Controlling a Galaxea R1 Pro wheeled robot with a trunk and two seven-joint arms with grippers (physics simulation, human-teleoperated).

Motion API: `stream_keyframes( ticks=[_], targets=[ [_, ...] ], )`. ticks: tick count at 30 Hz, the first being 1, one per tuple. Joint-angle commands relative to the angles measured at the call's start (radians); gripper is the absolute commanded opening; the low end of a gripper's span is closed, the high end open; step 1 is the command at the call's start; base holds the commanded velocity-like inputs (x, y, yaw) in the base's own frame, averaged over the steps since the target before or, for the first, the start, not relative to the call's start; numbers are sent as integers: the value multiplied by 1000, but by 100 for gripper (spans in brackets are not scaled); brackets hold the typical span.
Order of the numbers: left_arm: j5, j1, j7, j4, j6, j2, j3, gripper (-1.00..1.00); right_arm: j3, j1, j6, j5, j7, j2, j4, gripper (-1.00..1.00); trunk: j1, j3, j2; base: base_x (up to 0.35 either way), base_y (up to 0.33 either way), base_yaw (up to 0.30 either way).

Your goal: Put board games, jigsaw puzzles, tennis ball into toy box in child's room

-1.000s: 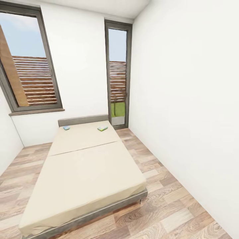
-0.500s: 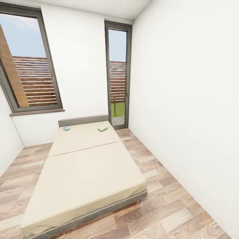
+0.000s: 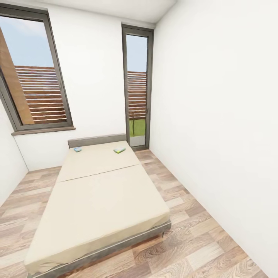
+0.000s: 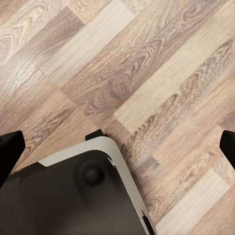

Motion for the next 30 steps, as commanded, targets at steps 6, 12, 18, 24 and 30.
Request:
stream_keyframes(
  ticks=[6,12,18,24,30],
  targets=[
    [-1,-1,1,1,-6,1,-3,100,3,0,-7,-10,-1,0,0,100,0,-2,-2,0,0,0],
    [-1,-1,1,1,-6,1,-3,100,3,0,-7,-12,-2,1,0,100,0,-2,-2,-23,-27,58],
    [0,-1,1,1,-6,2,-3,100,4,0,-8,-11,-20,2,0,100,0,-2,-2,-11,-115,245],
    [0,-1,1,1,-6,4,-1,100,5,0,-8,-12,-26,2,0,100,0,-2,-2,-22,158,285],
    [0,-1,1,1,-8,5,-2,100,6,0,-7,-10,-27,2,0,100,0,-2,-2,44,120,151]
  ],
)
